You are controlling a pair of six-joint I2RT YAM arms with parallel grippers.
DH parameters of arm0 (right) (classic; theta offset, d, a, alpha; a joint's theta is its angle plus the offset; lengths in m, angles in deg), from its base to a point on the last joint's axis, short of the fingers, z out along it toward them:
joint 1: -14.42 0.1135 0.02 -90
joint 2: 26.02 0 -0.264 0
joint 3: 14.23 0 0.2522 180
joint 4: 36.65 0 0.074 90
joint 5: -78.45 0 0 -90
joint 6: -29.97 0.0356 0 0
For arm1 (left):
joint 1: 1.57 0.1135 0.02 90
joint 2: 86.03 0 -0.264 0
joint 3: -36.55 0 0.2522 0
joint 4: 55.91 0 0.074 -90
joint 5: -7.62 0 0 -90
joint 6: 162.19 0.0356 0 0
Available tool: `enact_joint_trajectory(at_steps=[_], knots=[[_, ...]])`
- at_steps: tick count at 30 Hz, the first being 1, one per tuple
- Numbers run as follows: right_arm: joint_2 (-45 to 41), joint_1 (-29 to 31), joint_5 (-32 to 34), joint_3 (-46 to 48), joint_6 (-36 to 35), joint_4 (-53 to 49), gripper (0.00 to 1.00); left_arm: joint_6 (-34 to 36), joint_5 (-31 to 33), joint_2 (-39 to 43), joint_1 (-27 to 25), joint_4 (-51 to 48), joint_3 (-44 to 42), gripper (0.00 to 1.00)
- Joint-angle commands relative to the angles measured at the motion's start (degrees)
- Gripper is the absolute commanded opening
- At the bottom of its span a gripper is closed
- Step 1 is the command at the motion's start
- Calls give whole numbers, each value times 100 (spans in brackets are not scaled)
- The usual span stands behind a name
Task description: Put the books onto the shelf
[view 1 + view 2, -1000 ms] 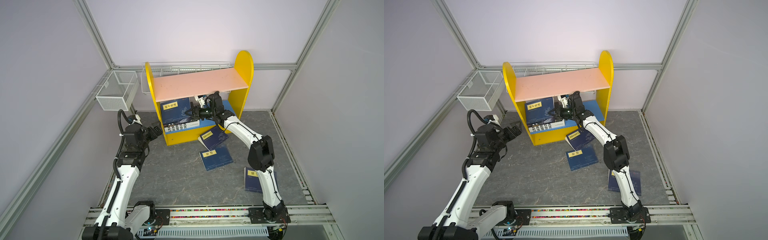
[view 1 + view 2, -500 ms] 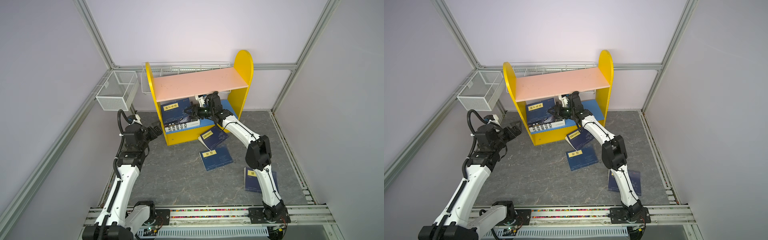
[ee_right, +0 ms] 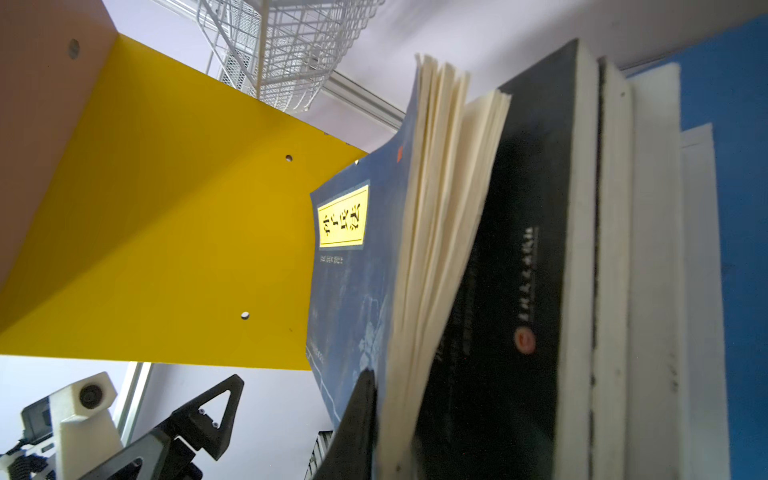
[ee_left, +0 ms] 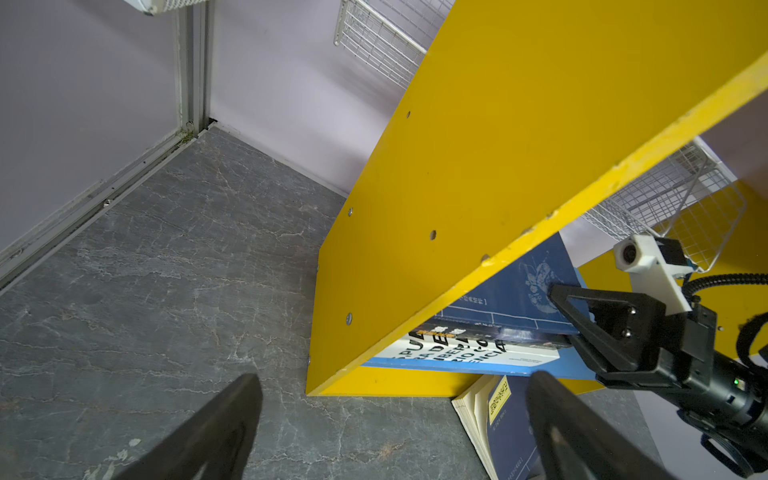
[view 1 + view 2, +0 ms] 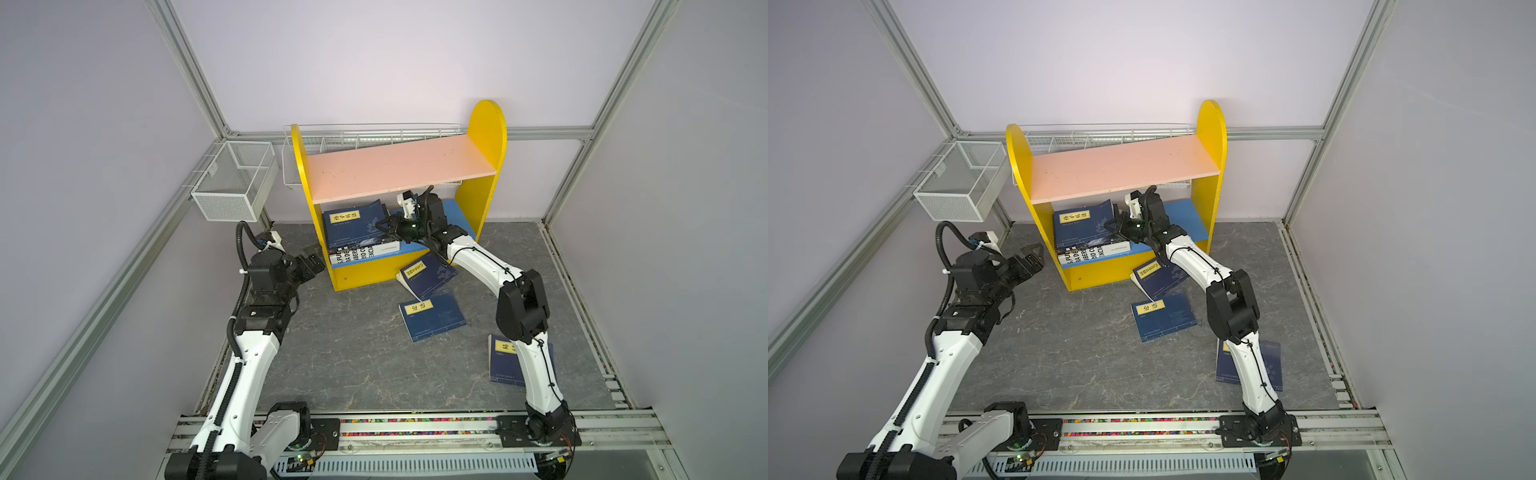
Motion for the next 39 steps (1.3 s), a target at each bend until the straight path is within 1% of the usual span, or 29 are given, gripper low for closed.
enact_joint_trajectory(at_steps=[1,7,10,16,22,30,35,39], knots=[[-134,-42,-137,93,88,254,13,-12,-10,98,43,-41,-89,99],[-56,-50,-419,-47,186,467,12,-47,-29,137,43,-58,-147,99],[30,-39,-542,-104,371,639,12,-67,-36,124,43,-49,-153,99],[144,-4,-540,-125,531,762,12,-129,-139,12,39,105,-149,99],[228,46,-599,-179,545,721,12,-204,-256,-408,42,508,-98,99],[303,105,-577,-195,507,610,12,-372,-439,-842,43,1422,-162,99],[315,141,-530,-259,372,379,13,-441,-281,-1096,18,1641,-109,99],[273,138,-425,-296,226,159,14,-355,-81,-1391,-181,1673,13,99]])
